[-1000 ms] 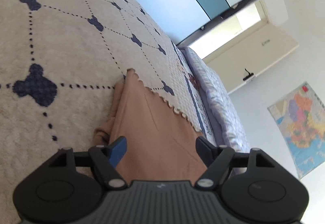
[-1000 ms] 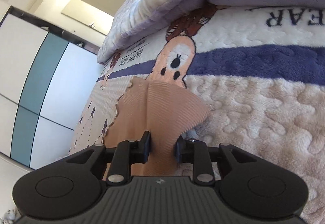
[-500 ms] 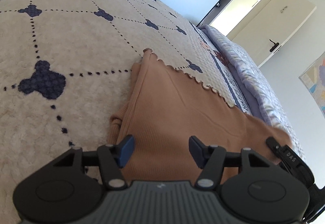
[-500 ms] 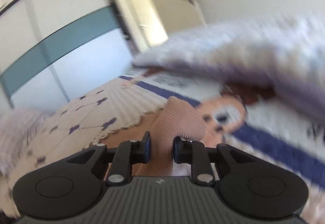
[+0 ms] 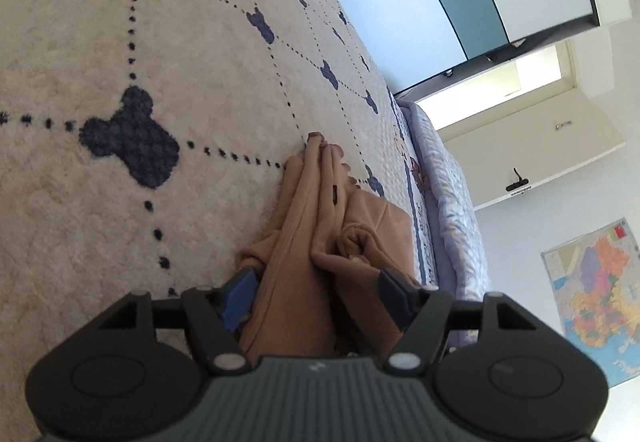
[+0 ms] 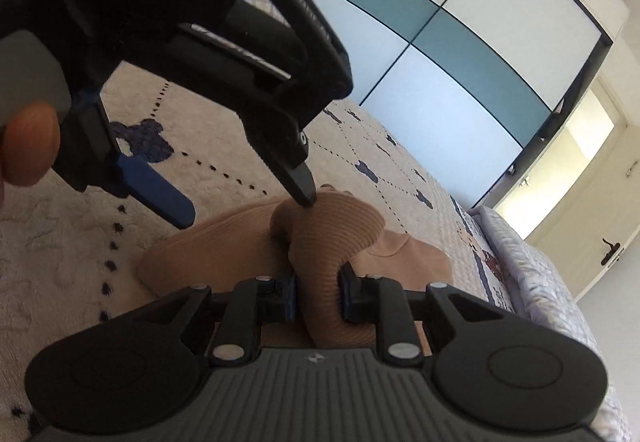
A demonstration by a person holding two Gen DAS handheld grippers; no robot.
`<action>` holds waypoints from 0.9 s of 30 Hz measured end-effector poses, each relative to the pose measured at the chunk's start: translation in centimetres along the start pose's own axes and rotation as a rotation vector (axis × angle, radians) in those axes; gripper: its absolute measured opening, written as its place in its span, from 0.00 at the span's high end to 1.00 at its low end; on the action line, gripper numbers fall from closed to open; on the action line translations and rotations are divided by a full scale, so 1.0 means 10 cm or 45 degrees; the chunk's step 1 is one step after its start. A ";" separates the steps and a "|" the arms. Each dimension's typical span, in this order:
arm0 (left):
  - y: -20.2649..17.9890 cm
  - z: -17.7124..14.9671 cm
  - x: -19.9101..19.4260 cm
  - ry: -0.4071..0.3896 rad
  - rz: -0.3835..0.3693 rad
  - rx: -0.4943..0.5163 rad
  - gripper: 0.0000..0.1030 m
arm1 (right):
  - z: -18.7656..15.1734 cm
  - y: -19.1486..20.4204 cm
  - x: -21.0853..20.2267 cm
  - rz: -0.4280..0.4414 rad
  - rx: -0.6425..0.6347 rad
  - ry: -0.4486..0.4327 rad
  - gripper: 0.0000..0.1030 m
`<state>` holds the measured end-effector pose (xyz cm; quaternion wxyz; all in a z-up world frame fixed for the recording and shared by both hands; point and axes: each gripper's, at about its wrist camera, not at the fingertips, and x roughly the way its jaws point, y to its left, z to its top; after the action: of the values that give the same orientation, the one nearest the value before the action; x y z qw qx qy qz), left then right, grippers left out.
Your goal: Fold clothes
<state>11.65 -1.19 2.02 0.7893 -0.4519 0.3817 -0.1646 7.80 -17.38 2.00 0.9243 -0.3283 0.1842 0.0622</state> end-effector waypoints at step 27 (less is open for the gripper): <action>-0.13 0.18 -0.13 -0.093 0.031 0.114 0.32 | -0.01 -0.93 -0.53 0.476 0.506 -0.141 0.48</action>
<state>12.26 -0.01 4.26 0.8240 -0.4172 0.3505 -0.1554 5.07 -24.63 9.39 0.9518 -0.0971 0.1995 0.2120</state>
